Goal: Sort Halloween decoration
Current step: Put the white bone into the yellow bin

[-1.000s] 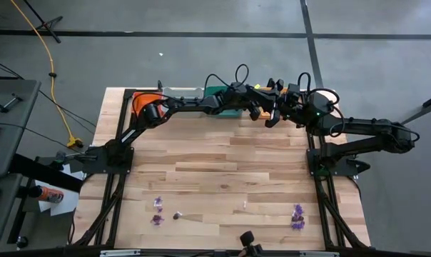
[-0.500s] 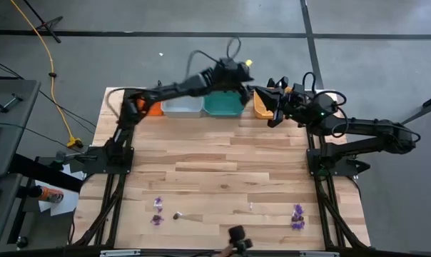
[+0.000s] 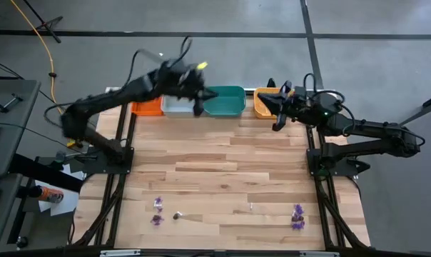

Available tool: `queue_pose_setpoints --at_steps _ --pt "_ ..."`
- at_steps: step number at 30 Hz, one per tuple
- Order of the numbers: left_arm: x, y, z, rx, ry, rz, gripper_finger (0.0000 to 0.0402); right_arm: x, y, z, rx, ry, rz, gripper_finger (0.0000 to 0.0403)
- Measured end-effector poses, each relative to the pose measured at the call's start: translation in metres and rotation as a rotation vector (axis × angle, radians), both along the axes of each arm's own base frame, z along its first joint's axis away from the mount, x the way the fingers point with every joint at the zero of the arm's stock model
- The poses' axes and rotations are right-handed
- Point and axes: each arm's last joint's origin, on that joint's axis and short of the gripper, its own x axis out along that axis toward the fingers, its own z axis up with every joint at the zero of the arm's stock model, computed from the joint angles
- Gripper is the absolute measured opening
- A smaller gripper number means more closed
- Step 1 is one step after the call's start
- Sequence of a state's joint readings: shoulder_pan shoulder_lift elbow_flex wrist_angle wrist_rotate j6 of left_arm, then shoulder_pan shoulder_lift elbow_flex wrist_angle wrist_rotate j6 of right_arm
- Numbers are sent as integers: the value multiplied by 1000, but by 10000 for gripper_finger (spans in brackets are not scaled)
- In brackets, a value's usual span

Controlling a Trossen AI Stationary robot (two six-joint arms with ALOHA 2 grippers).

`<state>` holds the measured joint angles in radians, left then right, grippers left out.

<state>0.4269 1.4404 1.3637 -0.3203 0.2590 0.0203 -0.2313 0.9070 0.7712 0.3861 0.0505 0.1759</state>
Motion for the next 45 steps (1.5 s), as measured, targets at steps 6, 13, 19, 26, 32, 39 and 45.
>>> queue_pose_setpoints --at_steps 6,13,19,26,32,39,45 --pt "-55 -63 -45 -77 -244 -93 4 10 12 -26 213 222 204 0" --pt "-97 -86 -71 -111 -370 -38 2 29 37 -57 377 449 342 1" --pt "-106 -88 -70 -153 -382 -25 3 42 76 -103 581 820 499 31" --pt "-106 -88 -70 -157 -380 -24 3 46 150 -136 825 1084 699 109" --pt "-106 -88 -70 -119 -384 -32 3 41 202 -151 1221 1164 634 150" --pt "-106 -88 -70 -55 -376 -48 3 68 220 -162 1568 1099 405 149" --pt "-106 -88 -70 -54 -370 -49 3 110 229 -140 1517 1202 335 138"
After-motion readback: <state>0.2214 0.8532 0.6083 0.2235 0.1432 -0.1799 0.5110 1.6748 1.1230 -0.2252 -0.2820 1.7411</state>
